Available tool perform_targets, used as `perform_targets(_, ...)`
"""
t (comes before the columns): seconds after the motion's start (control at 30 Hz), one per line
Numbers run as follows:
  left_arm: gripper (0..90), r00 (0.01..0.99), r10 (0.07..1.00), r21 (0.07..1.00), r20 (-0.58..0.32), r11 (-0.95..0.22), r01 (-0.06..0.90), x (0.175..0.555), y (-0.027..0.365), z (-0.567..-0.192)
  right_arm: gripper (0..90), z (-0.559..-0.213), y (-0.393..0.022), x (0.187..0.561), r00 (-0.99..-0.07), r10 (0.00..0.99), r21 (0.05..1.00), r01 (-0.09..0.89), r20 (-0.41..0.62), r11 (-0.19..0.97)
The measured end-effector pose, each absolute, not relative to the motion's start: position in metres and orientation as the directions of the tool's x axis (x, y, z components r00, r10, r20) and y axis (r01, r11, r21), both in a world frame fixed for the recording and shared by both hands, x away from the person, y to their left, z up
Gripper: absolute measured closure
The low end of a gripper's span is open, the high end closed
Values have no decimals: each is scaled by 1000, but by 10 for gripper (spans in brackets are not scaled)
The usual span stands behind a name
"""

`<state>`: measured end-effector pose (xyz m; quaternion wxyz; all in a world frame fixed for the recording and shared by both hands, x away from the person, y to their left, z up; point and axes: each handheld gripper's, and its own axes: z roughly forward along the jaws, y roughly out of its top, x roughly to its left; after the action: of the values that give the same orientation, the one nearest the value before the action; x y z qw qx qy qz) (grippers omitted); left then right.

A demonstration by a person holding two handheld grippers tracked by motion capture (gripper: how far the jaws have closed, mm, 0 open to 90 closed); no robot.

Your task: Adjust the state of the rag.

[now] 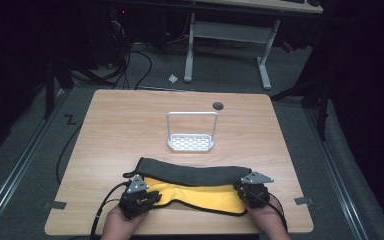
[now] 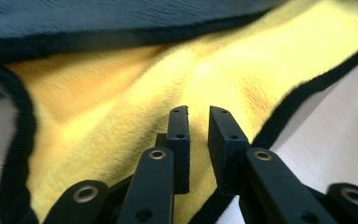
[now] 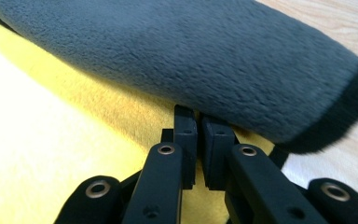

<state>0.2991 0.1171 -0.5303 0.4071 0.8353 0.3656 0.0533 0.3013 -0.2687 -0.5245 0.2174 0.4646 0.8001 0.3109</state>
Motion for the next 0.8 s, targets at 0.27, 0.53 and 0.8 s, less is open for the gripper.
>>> perform_targets(0.27, 780, 743, 629, 706, -231, -417, 573, 286, 121, -529, 842, -524, -282, 284, -469, 882, 700, 614, -49, 365)
perform_targets(0.53, 762, 701, 691, 757, -175, -361, 544, 319, 124, -521, 856, -520, -282, 292, -454, 889, 731, 589, -53, 345)
perform_targets(0.8, 766, 677, 705, 730, -211, -348, 589, 318, 127, -532, 856, -526, -279, 301, -462, 884, 709, 601, -69, 369)
